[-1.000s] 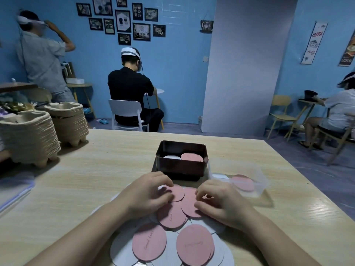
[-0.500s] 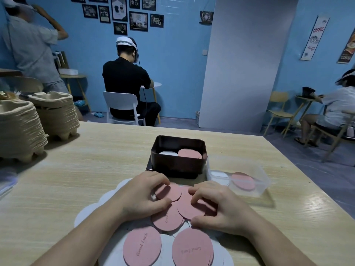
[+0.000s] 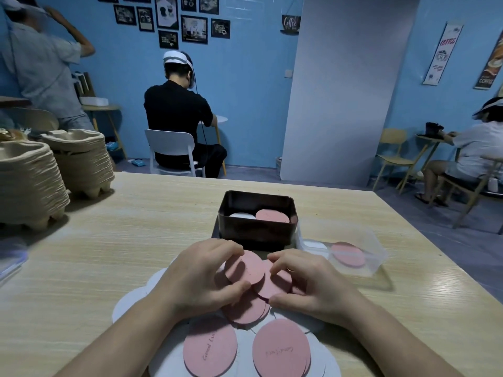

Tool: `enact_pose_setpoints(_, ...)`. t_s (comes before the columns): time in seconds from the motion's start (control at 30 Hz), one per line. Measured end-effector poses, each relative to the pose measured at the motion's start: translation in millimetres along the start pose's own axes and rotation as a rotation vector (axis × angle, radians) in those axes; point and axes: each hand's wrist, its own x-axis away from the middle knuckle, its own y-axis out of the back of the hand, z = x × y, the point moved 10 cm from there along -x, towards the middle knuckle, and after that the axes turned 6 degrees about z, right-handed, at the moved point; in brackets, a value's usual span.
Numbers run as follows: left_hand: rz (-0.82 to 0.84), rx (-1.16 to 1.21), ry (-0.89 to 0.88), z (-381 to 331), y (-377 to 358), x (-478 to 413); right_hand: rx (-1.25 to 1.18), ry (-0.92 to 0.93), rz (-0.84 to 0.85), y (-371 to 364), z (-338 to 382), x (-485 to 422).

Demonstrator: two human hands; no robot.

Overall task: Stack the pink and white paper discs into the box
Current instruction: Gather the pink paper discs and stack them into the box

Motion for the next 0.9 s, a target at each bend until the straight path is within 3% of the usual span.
enact_pose_setpoints(0.3,-0.102,0.056,-0.030,3,4,0,0.066,0.191,-0.115,6,17,-32)
enact_pose_setpoints(0.5,-0.165,0.034,-0.102,-5,9,-3,0.010,0.210,-0.173,0,16,-28)
enact_pose_setpoints(0.9,-0.141,0.138,-0.117,-1,6,-1,-0.061,0.220,-0.339,25,20,-9)
